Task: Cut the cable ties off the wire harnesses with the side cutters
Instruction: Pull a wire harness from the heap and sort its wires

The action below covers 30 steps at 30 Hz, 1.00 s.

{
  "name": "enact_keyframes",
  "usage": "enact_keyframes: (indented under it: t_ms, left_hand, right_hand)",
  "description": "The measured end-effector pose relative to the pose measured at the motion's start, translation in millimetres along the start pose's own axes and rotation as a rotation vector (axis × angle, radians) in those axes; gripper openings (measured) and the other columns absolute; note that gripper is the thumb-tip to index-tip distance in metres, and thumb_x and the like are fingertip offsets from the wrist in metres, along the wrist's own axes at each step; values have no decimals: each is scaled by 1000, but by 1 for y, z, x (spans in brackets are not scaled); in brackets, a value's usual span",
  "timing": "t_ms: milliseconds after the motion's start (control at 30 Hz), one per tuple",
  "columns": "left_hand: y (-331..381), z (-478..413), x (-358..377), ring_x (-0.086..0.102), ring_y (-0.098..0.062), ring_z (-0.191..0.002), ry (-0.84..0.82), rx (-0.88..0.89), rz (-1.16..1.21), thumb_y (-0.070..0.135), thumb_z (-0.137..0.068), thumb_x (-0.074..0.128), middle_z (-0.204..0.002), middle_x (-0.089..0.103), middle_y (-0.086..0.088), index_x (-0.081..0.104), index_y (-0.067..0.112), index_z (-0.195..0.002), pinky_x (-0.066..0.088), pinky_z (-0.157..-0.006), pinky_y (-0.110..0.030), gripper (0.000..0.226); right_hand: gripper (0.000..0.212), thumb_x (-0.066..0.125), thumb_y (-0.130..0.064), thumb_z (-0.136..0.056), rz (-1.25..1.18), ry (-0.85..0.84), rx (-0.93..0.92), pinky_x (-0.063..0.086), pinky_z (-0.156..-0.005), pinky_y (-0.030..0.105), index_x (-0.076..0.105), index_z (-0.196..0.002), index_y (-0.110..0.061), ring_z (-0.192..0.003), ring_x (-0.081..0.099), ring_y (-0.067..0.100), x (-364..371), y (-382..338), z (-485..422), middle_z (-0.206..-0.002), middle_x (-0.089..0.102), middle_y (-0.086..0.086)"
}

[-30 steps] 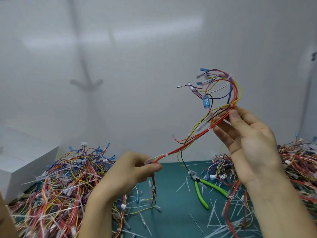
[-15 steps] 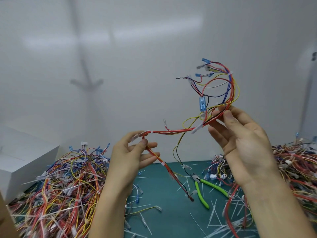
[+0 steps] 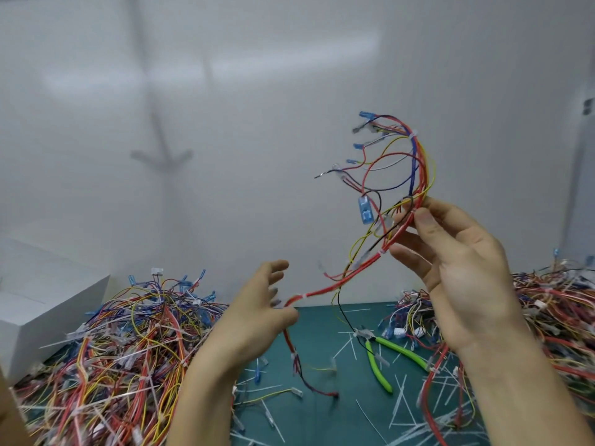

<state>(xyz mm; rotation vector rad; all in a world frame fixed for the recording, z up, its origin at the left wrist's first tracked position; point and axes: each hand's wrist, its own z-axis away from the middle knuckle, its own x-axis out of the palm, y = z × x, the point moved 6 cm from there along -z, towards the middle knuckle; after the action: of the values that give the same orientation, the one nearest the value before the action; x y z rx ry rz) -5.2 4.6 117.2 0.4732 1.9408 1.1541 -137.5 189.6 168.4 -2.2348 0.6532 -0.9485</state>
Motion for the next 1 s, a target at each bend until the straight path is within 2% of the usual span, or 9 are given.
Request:
enact_keyframes:
  t_ms: [100, 167, 267, 467, 533, 600, 667, 867, 1000]
  left_hand:
    - [19, 7, 0, 31, 3, -139, -63, 129, -20, 21, -70, 70, -147, 38, 29, 38, 53, -137, 32, -101, -21, 81]
    - [30, 12, 1, 27, 11, -140, -97, 224, -84, 22, -69, 67, -144, 38, 37, 38, 60, -135, 29, -111, -24, 81]
    - [41, 21, 6, 25, 15, -138, -196, 293, -90, 19, -73, 67, -145, 37, 39, 38, 55, -139, 22, -120, -30, 81]
    - [51, 32, 15, 25, 15, -138, -332, 317, -131, 29, -74, 83, -148, 33, 38, 30, 55, -144, 22, -117, -26, 91]
    - [57, 28, 13, 41, 12, -132, -194, 309, -50, 28, -78, 81, -142, 46, 31, 39, 47, -141, 35, -110, -21, 78]
    - [65, 23, 7, 60, 4, -116, 9, 348, 89, 21, -85, 72, -124, 65, 20, 57, 35, -128, 48, -94, -15, 48]
    - [69, 21, 3, 68, -1, -99, 157, 375, 213, 15, -88, 68, -104, 74, 12, 67, 25, -114, 51, -83, -11, 28]
    - [65, 17, 5, 73, -14, -97, 266, 340, 432, 25, -81, 70, -99, 77, 3, 69, 18, -110, 57, -82, -22, 30]
    - [65, 21, -2, 74, -24, -91, 294, 341, 520, 19, -79, 73, -94, 77, -4, 75, 18, -101, 60, -74, -28, 22]
  right_hand:
    - [23, 55, -10, -98, 76, 11, -40, 54, -55, 17, 73, -88, -21, -72, 72, 10, 1, -2, 1, -80, 75, -1]
    - [23, 55, -10, -99, 122, 11, -76, 53, -53, 16, 73, -90, -21, -71, 71, 9, 2, -5, 2, -79, 75, 0]
    - [22, 55, -10, -98, 172, 16, -124, 51, -51, 15, 72, -91, -23, -71, 70, 8, 1, -12, 3, -78, 75, -3]
    - [24, 54, -7, -99, 244, 54, -181, 52, -52, 16, 70, -93, -25, -70, 71, 7, 0, -18, 5, -76, 75, -6]
    - [26, 55, -7, -99, 283, 55, -209, 52, -52, 16, 69, -91, -28, -69, 70, 6, 1, -18, 6, -75, 74, -9]
    - [27, 57, -9, -98, 317, 32, -231, 52, -52, 17, 70, -89, -30, -69, 70, 7, 5, -18, 7, -77, 75, -8]
    - [26, 60, -9, -97, 349, -6, -242, 53, -52, 18, 72, -87, -31, -69, 70, 9, 10, -16, 9, -78, 75, -6]
    - [22, 68, -13, -91, 445, -117, -180, 53, -52, 19, 76, -84, -33, -68, 69, 15, 28, 0, 14, -75, 75, -3]
    - [12, 75, -18, -86, 529, -191, -117, 59, -63, 34, 81, -87, -28, -72, 68, 12, 36, 12, 16, -79, 75, -7]
